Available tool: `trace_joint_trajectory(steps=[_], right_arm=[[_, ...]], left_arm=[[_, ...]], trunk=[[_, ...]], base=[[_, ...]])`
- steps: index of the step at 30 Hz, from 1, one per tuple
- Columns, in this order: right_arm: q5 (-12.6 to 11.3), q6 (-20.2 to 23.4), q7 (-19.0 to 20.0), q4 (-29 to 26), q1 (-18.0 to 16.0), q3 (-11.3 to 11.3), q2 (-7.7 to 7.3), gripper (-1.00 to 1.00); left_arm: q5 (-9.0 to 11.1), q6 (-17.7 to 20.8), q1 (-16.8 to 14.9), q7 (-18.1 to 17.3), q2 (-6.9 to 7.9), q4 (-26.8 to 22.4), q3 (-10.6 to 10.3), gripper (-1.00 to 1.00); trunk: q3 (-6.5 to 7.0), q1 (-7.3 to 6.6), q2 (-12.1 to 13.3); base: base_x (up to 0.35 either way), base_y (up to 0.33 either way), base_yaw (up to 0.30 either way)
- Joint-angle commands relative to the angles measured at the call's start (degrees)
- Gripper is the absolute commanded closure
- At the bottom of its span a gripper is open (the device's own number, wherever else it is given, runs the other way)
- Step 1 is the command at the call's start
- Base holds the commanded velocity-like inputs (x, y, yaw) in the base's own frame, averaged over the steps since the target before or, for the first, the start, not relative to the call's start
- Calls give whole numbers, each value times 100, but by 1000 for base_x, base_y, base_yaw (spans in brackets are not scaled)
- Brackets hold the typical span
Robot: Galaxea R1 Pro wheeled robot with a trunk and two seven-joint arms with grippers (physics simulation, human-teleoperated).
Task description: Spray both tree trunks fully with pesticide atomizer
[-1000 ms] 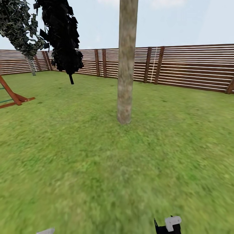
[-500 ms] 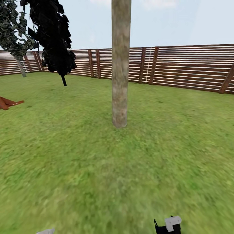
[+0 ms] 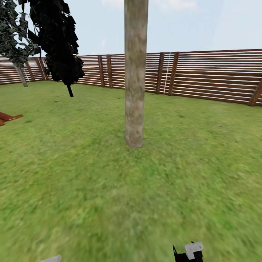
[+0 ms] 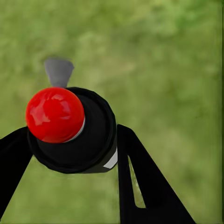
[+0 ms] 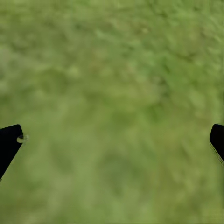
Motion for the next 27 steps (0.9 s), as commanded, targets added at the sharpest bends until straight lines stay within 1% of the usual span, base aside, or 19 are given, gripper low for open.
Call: trace_joint_trajectory(steps=[1, 27], right_arm=[[-3, 0, 0, 0, 0, 0, 0, -100], [-12, 0, -3, 0, 0, 0, 7, -100]], left_arm=[[0, 1, -1, 0, 1, -1, 1, 100], [0, 2, 2, 3, 6, -1, 1, 100]], trunk=[[0, 0, 0], [0, 0, 0]], base=[[340, 0, 0], [340, 0, 0]])
